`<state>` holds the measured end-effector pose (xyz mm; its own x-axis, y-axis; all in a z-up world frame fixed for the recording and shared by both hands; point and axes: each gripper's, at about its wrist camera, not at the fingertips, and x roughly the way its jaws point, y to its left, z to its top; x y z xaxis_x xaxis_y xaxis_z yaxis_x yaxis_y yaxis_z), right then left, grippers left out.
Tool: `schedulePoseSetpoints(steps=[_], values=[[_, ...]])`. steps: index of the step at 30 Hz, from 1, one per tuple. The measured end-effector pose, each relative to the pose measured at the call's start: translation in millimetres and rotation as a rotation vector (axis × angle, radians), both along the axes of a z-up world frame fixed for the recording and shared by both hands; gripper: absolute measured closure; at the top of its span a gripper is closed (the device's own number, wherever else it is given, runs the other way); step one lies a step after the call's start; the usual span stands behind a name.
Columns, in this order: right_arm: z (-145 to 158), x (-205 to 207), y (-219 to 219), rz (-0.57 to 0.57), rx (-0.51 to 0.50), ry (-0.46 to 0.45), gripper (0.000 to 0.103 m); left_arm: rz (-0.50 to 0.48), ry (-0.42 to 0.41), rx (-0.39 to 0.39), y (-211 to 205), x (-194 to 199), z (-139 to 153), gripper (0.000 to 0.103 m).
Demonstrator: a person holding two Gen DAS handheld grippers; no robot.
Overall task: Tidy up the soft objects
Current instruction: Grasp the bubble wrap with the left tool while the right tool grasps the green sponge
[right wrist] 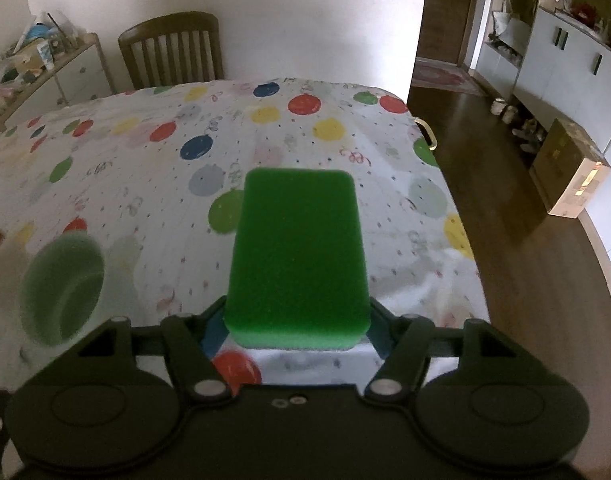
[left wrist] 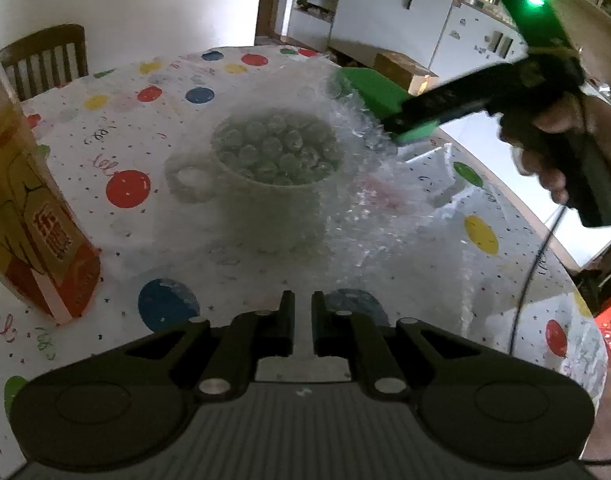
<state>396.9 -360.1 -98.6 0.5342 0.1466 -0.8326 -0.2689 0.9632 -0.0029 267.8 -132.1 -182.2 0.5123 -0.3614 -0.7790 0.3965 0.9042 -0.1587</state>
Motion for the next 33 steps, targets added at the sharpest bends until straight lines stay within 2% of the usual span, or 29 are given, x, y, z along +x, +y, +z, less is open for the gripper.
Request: schedulePoseSetpoints(steps=[4,5,7,8,9,10,14,18,23,26,28,30,31,33], values=[[7.7,-21.4,-13.9,-0.011,0.029,-0.001,0.035,-0.026,0.013,-0.004,-1.5,0.0,1.1,0.087],[9.3,-27.1,-16.7,-0.013,0.033,-0.002,0.035,-0.038,0.012,0.001,-3.1,0.0,1.2,0.080],[10.9,-36.8,-21.2,-0.015,0.038,-0.001,0.035,-0.055,0.009,0.015,-6.8,-0.4,1.0,0.062],[11.8,-41.6,-22.8,-0.015,0.039,-0.001,0.035,-0.062,0.009,0.022,-8.6,-0.2,0.4,0.036],[12.5,-46.0,-24.7,-0.015,0.040,-0.002,0.035,-0.069,0.004,0.030,-10.6,-0.7,0.3,0.019],[12.7,-50.4,-25.8,-0.015,0.039,-0.002,0.035,-0.073,0.000,0.031,-11.1,-0.3,0.3,0.018],[13.3,-65.9,-29.1,-0.013,0.046,0.003,0.035,-0.096,-0.028,0.011,-14.3,-4.1,3.9,0.018],[13.7,-75.8,-30.4,-0.011,0.038,0.005,0.035,-0.127,-0.032,0.079,-28.8,0.5,-5.6,0.018],[14.8,-80.7,-36.3,-0.024,0.039,0.003,0.035,-0.140,-0.013,0.108,-36.9,7.4,-20.8,0.018],[13.6,-83.0,-39.5,-0.032,0.042,0.005,0.035,-0.147,-0.037,0.165,-43.4,4.8,-25.8,0.020],[11.8,-84.7,-40.7,-0.037,0.040,0.009,0.035,-0.153,-0.059,0.187,-47.0,1.1,-25.7,0.026],[10.3,-86.3,-41.3,-0.040,0.040,0.011,0.035,-0.147,-0.051,0.172,-46.2,0.8,-25.1,0.049],[9.9,-87.0,-41.4,-0.042,0.041,0.012,0.035,-0.153,-0.056,0.172,-46.7,-0.2,-24.3,0.056],[10.3,-88.4,-40.7,-0.042,0.041,0.013,0.035,-0.175,-0.065,0.168,-48.6,-3.6,-21.1,0.077]])
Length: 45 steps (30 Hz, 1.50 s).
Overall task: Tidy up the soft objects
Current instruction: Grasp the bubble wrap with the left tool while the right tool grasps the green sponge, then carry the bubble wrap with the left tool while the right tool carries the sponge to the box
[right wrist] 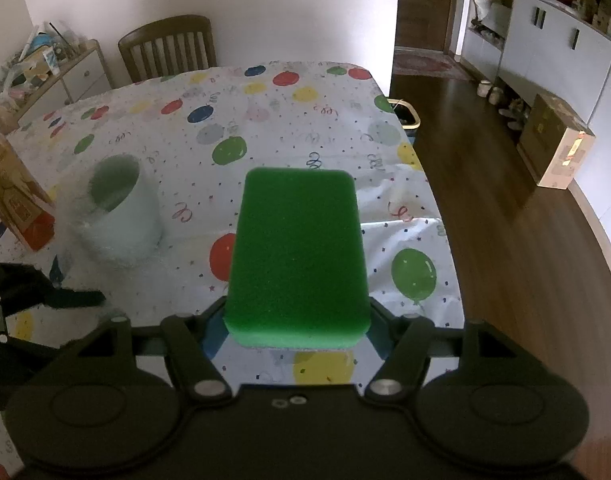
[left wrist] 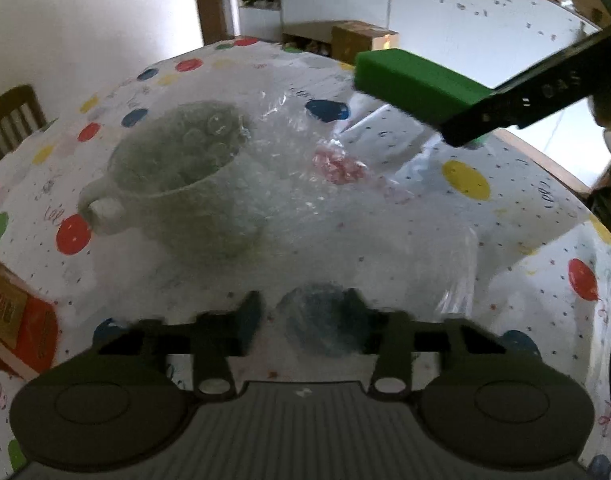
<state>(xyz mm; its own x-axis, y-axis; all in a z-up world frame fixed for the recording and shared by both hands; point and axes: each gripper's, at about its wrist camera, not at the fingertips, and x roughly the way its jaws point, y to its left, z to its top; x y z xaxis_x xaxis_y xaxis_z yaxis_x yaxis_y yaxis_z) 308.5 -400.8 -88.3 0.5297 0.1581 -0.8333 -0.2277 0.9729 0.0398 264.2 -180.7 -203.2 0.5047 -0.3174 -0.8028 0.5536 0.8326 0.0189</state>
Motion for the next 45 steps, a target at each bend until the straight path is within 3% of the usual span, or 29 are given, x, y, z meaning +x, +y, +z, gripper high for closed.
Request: schedulePoseSetpoints(steps=[2,4,22,34,45], values=[[0.9,-2.1,1.0,0.001,0.001,0.000,0.035,-0.022,-0.005,0.005,-4.1,-2.8,2.0,0.088],[2.7,-5.4,2.5,0.004,0.004,-0.003,0.035,-0.027,-0.019,0.026,-7.8,-6.5,3.3,0.092],[54.6,-68.2,55.9,0.060,0.063,-0.047,0.035,0.090,-0.020,-0.145,45.3,-36.5,62.2,0.092],[91.8,-102.1,118.9,0.151,0.098,-0.110,0.035,0.234,-0.023,-0.256,122.1,-66.1,100.6,0.092],[108.8,-111.1,209.0,0.276,0.100,-0.129,0.035,0.399,-0.067,-0.294,213.9,-88.6,124.5,0.092]])
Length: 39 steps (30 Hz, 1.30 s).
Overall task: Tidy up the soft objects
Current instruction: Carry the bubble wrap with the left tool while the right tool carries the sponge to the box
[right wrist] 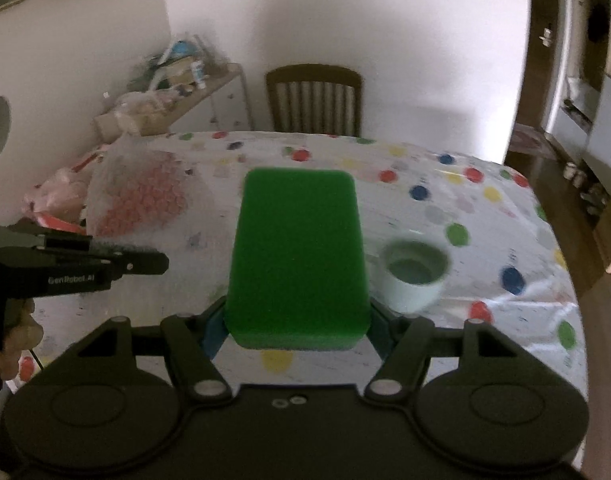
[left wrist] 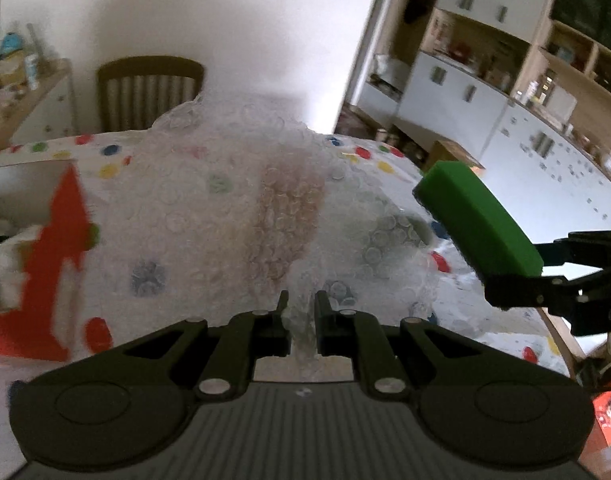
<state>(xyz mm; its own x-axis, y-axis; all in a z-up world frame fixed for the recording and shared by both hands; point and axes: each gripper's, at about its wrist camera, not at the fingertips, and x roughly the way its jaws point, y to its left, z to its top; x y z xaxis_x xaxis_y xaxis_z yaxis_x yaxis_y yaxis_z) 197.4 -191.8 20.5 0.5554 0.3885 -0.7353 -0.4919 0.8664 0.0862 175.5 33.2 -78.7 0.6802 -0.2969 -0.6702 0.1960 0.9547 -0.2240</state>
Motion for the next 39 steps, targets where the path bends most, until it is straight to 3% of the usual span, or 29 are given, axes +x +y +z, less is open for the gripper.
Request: schedulePoseSetpoints(steps=[13,22,31,39], values=[[10.0,-2.3,133.4,0.133,0.017,-0.035,0.035,0.155,-0.040,0.031,109.3,-10.3,25.3,0.092],[6.3,10.3,213.3,0.186,0.008,-0.036,0.035,0.233,-0.060,0.098,187.7,-14.5,31.9,0.092],[-10.4,34.6,287.9,0.214,-0.053,-0.039,0.035,0.297,-0.046,0.152,253.2,2.6,33.4,0.092],[-32.6,60.6,341.0,0.188,-0.104,-0.010,0.035,0.330,-0.013,0.208,285.1,36.6,21.6,0.092]])
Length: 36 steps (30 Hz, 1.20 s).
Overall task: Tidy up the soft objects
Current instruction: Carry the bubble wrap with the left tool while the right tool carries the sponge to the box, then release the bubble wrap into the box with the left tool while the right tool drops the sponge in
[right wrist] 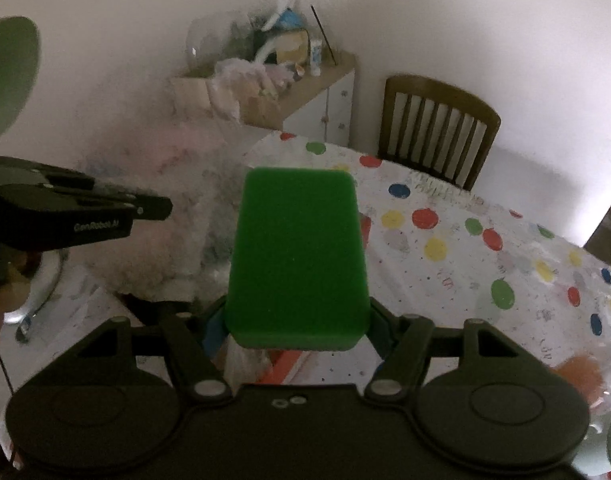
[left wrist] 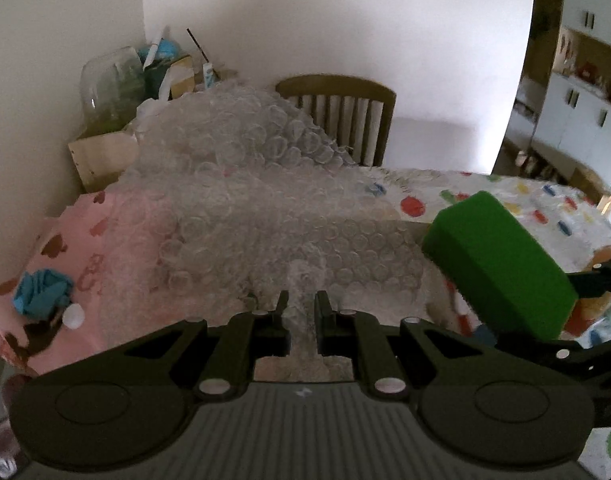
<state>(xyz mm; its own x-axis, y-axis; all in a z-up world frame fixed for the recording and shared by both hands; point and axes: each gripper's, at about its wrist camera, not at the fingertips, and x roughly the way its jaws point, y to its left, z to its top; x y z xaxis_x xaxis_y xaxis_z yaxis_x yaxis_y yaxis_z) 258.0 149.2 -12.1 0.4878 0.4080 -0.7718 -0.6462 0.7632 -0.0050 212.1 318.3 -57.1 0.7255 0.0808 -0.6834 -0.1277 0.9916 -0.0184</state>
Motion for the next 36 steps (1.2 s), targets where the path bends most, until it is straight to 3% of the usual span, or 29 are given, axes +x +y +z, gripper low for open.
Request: schedulePoseSetpoints(steps=[7,13,23,28,34,36], values=[[-24.3,23.0,32.6,-0.023,-0.061,0.031,0.035,0.004,0.055,0.055,13.4,28.5,-14.5,0.092],[-43.8,33.6,53.4,-0.013,-0.120,0.052,0.035,-0.021,0.129,0.047,22.1,49.6,-31.5,0.092],[-55.8,24.7,72.9,0.049,-0.189,0.019,0.034,-0.126,0.210,0.033,19.8,61.4,-52.7,0.092],[-54.2,26.4,71.5,0.043,-0.178,0.033,0.034,-0.163,0.229,0.034,16.9,57.8,-59.2,0.092],[-50.3,27.1,68.2,0.037,-0.164,0.039,0.033,-0.162,0.223,0.005,19.4,53.6,-57.8,0.084],[-48.7,26.2,66.4,0.038,-0.159,0.036,0.031,-0.164,0.221,0.008,17.3,52.4,-56.1,0.077]])
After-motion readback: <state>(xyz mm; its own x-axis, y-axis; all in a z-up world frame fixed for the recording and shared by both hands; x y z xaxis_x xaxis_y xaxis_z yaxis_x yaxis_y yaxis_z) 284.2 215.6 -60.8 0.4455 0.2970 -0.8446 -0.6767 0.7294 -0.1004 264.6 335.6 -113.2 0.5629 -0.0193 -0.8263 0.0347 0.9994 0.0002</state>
